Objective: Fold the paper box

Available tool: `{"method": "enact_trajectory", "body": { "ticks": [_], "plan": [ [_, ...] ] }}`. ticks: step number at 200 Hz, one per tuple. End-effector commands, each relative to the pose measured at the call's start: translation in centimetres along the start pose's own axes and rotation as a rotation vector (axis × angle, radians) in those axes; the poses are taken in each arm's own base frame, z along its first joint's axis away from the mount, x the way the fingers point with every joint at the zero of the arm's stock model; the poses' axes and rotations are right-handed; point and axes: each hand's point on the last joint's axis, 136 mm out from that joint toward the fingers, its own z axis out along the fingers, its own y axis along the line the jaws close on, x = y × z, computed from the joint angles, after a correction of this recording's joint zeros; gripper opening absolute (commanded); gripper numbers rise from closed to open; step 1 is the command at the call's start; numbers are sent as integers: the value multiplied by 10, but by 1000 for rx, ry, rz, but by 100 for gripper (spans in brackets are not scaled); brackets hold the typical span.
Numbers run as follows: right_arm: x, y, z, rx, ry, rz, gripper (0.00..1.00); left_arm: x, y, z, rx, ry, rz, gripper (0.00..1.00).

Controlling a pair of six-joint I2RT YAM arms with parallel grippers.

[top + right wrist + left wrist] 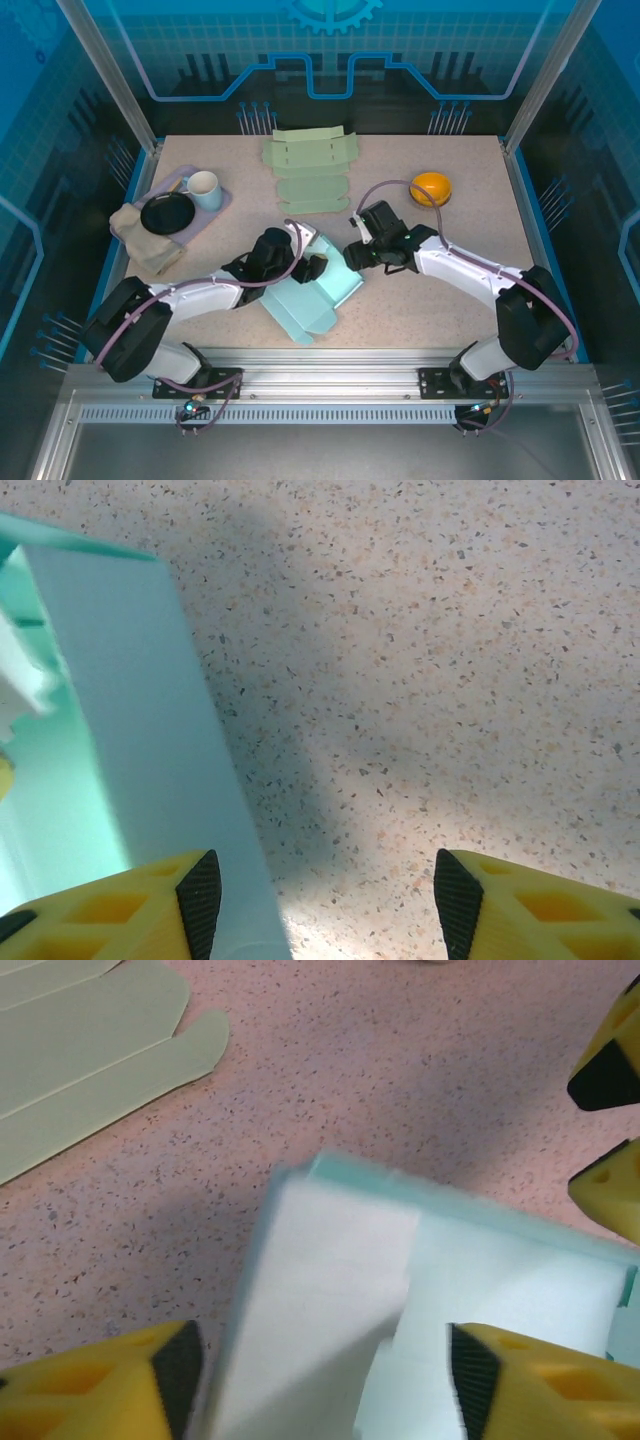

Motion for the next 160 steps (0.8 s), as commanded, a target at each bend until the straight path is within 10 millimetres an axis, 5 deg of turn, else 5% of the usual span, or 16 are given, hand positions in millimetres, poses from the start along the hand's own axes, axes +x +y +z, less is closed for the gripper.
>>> {"method": "enact_trajectory", "body": {
  "ticks": [1,32,64,101,129,160],
  "plan": [
    [3,-1,-9,-37,15,-4,61,-10,-8,-7,54,17,-42,75],
    [3,-7,-9,-30,18,-15,62,-22,-11,-12,80,22,-76,80],
    [1,-8,-13,-26,-5,-27,62,-34,24,-23,-7,71,-146,53],
    [-2,6,-16,-108,-32,-69,61,-45,24,-50,27,14,-116,55],
    [-3,17,-19,-170,-27,-43,61,-39,45,-58,-15,11,-135,57],
    [-5,31,-11,-245,1,-18,61,-18,61,-45,-24,65,-184,53]
  ]
}}
